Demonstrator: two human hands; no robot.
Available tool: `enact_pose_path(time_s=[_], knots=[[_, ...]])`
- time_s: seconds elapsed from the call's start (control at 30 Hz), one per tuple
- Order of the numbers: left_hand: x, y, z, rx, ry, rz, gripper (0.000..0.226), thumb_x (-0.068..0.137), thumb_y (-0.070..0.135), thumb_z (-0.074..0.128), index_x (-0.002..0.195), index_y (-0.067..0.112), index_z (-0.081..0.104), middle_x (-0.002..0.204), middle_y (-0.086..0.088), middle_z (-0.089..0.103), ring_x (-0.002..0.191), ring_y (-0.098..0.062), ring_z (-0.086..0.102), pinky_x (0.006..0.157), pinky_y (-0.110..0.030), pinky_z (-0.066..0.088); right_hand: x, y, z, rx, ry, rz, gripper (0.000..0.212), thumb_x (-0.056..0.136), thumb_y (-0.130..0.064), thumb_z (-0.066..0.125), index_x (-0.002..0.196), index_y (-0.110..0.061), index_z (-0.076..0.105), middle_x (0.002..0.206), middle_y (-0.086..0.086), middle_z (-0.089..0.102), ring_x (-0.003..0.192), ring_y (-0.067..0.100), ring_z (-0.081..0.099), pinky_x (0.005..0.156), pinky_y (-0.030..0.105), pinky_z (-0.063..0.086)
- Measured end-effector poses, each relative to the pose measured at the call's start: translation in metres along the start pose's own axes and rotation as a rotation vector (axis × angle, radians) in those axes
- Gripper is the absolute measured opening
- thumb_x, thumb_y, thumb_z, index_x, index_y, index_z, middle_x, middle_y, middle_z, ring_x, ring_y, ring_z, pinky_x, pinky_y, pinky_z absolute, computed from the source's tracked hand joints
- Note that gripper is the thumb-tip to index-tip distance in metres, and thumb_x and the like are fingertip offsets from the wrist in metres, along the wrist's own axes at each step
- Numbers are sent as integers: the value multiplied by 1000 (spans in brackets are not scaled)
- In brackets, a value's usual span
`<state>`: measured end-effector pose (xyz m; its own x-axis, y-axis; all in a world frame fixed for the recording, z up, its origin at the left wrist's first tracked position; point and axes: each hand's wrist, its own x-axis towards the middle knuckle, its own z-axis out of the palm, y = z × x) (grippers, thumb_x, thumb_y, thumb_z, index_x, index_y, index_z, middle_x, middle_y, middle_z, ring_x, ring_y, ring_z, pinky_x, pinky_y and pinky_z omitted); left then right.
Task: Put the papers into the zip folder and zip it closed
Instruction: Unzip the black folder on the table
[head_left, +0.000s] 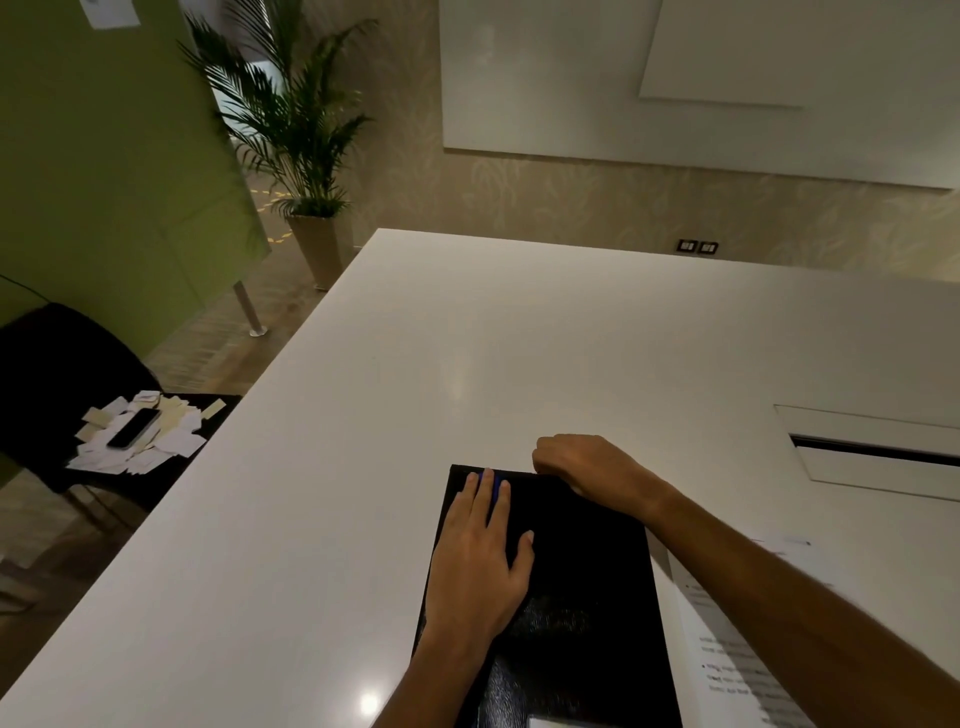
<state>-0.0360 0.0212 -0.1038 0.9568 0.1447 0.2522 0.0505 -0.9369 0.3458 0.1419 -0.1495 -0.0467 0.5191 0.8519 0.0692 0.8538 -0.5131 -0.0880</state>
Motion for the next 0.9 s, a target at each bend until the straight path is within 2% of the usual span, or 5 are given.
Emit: enact_pose_path(time_s=[0.17,0.3,0.4,0.63,0.9], knots=[[-2,5,-6,27,3,23,94,101,84,31,166,17,39,176,-5,28,165,-27,20,132,-47,28,8,-4,-1,-43,12,-19,19,103,-20,62,87,-25,54,87,-7,59,73,13,53,66,35,55],[11,19,-15,128,-9,13,98,96,89,32,156,14,54,159,-12,55,149,-38,49,118,-53,47,13,-7,1,-29,37,-4,20,104,-21,64,86,-25,55,87,-7,60,73,12,52,65,30,52],[41,35,-19,214,-54,-52,85,99,78,32,151,16,56,139,-9,65,127,-36,59,100,-55,51,9,-8,3,10,49,6,16,105,-25,66,90,-25,63,91,-6,65,74,10,51,66,19,45],[51,24,-2,229,-29,-93,49,111,52,31,123,17,63,126,-7,62,117,-32,54,104,-53,41,-1,0,2,-7,53,-8,18,104,-20,65,87,-23,58,87,-5,61,73,12,51,65,31,52],[53,23,2,224,42,-118,40,111,46,33,115,19,62,117,-3,58,108,-27,52,99,-49,40,-27,18,-1,19,42,3,17,101,-14,64,88,-24,59,88,-5,62,76,13,52,67,33,53]])
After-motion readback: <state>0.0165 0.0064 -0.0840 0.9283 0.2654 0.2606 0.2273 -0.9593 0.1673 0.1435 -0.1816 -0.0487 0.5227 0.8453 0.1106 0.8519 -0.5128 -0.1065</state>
